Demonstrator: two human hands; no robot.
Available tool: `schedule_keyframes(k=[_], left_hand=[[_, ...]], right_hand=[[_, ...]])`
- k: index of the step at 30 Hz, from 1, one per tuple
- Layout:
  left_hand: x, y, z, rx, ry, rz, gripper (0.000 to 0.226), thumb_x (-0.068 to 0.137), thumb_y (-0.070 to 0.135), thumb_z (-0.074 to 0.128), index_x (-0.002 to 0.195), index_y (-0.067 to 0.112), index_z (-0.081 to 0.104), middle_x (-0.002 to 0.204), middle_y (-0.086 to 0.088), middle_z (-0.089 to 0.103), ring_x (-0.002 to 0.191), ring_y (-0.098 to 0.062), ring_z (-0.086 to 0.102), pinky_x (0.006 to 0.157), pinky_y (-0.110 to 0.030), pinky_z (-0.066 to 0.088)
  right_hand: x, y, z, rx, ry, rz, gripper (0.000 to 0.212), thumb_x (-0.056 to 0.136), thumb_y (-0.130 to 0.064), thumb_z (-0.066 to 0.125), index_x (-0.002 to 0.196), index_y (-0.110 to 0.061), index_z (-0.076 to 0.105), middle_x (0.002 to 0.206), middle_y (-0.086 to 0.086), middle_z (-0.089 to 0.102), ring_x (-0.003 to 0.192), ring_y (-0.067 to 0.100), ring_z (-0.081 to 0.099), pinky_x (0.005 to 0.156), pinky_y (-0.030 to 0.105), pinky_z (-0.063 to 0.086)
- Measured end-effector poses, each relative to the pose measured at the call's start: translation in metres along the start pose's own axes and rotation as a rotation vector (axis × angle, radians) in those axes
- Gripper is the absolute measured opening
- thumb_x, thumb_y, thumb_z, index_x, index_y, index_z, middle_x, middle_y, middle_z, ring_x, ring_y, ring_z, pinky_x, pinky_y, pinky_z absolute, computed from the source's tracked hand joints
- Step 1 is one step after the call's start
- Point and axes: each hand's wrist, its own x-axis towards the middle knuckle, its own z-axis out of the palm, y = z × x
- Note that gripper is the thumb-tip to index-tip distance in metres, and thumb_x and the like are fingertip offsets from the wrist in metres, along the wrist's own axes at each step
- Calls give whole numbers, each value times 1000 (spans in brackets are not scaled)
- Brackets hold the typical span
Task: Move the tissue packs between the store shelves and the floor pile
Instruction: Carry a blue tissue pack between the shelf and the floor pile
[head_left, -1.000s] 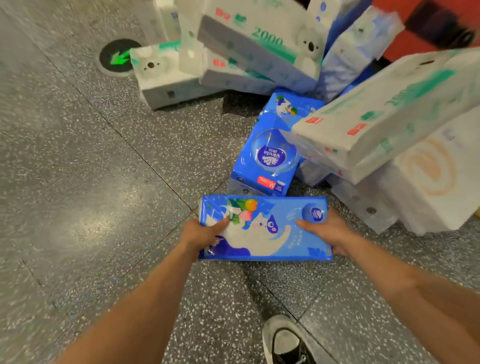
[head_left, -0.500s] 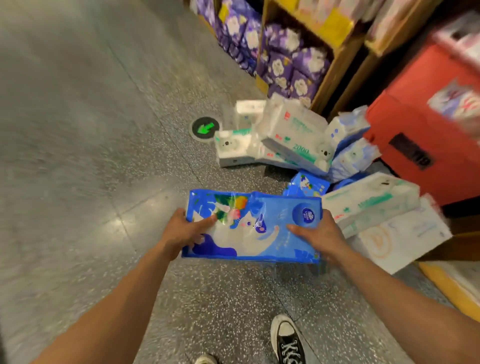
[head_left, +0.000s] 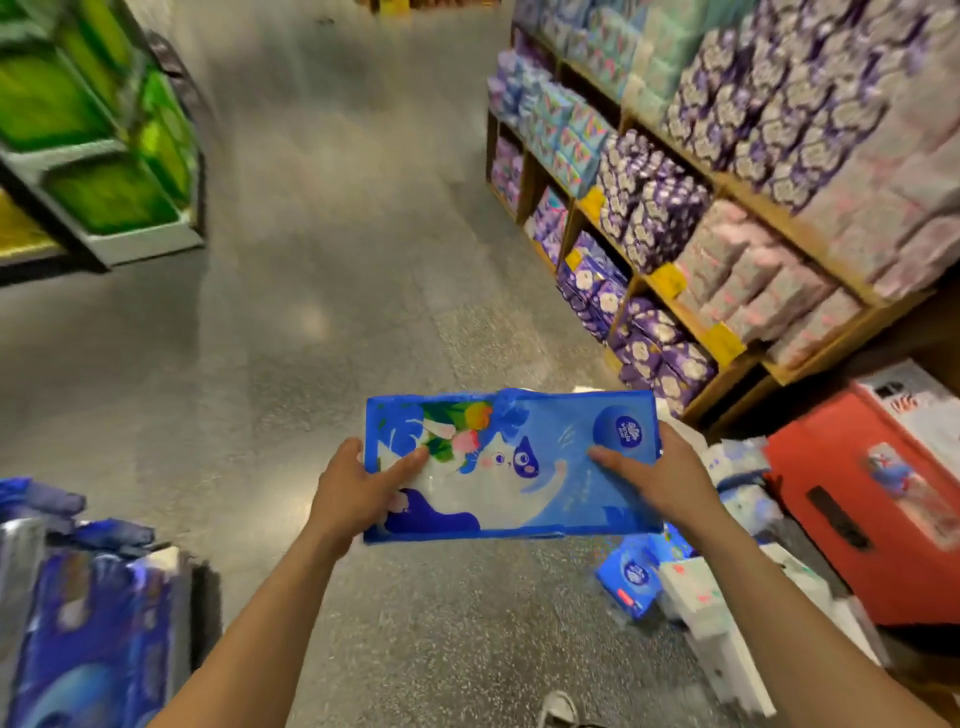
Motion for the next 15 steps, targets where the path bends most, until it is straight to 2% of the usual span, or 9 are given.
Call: schedule_keyframes(k=[2,6,9,12,15], left_hand=[[-7,23,-28,-45,62,13,66,60,65,85,102,19,64,85,2,77,76,-23,76,73,-53,62],[5,69,-68,-106,143,33,47,71,49,86,102,20,66,89,3,78,78,-21,76,75,-53,62],[29,103,-94,-141,223,46,50,71,49,86,105,20,63,92,2,77,78,-19,76,73,-49,63],[58,131,-129,-165,318,49,50,72,49,84,105,21,61,95,2,75,81,-18,75,68,-40,63],[88,150,-172,-198,400,57,53,68,55,84,103,21,61,93,0,76,82,-20,75,71,-47,63]], right_hand=[[4,-38,4,21,-20,-34,77,53,-76,83,110,-29,64,103,-9,75,90,16,73,82,49,60],[40,-107,20,63,-66,-100,77,54,-72,85,114,-30,62,106,-8,75,91,17,73,82,49,61],[87,-156,40,95,-137,-136,80,53,-70,88,116,-27,64,105,-6,76,91,18,74,82,51,61],[139,-207,67,75,-183,-197,81,48,-73,87,111,-26,66,100,-7,77,88,18,74,82,51,61],[181,-268,104,46,-226,-286,71,53,-66,89,106,-26,65,95,-7,77,86,17,74,81,51,61]])
